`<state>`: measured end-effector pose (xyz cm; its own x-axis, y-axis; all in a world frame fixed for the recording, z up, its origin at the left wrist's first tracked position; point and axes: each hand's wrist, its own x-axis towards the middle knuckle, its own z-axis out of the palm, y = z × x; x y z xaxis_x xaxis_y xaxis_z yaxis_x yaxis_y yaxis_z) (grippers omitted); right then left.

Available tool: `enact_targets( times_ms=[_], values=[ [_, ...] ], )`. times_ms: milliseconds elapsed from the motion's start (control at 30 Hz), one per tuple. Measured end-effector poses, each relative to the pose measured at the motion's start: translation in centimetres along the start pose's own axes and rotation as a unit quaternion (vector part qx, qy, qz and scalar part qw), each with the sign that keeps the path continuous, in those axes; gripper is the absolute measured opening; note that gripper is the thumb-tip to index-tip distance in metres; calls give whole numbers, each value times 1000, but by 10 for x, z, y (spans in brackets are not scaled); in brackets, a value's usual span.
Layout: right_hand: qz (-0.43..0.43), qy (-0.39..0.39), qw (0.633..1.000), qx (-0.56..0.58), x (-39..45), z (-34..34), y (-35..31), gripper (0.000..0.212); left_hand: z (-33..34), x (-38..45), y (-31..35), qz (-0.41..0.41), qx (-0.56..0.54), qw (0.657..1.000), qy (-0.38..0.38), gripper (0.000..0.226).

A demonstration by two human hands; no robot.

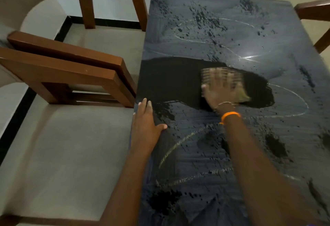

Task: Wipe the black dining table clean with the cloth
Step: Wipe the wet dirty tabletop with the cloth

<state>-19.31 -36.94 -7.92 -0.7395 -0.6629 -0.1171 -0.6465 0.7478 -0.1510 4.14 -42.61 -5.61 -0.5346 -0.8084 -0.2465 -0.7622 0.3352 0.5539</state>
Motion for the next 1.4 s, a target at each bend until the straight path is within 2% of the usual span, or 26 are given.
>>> enact_targets(
  times_ms=[67,133,200,267,400,467,600,700,800,933,1033,1133,1200,1267,1400],
  values=[
    [-121,-6,992,-25,-19,13,-49,64,6,-6,4,-17,-41,998,54,78],
    [-219,-15,975,-25,-36,19,-70,63,18,-16,20,-9,-49,996,79,70],
    [-270,-15,962,-23,-39,18,-59,61,32,-22,38,9,-39,995,88,67],
    [-273,-5,962,-16,-35,12,-23,60,44,-24,61,37,-21,996,80,65],
    [-170,26,985,-5,-26,-4,86,60,75,-20,110,110,29,993,33,62],
    [-99,44,994,-6,-20,-16,153,60,90,-19,133,133,65,989,-2,68],
    [66,58,996,7,-16,-40,266,59,108,-16,147,124,83,988,-46,84],
    [152,53,987,26,-14,-46,290,59,110,-16,145,112,75,990,-39,86],
    [193,57,978,55,-5,-39,259,60,110,-16,146,108,73,991,-40,86],
    [92,25,995,36,25,-31,179,61,110,-15,147,96,67,992,-48,86],
    [-42,-16,999,27,41,-21,105,61,111,-15,149,85,57,994,-49,87],
    [-192,-48,980,12,37,-13,59,60,110,-14,155,65,51,995,-56,90],
    [-239,-53,969,6,39,-14,64,59,109,-13,159,51,68,994,-67,91],
    [-250,-44,967,6,47,-18,90,58,111,-12,166,45,102,991,-75,92],
    [-154,-3,988,13,72,-31,179,58,127,-21,188,81,104,989,-61,94]
  ],
)
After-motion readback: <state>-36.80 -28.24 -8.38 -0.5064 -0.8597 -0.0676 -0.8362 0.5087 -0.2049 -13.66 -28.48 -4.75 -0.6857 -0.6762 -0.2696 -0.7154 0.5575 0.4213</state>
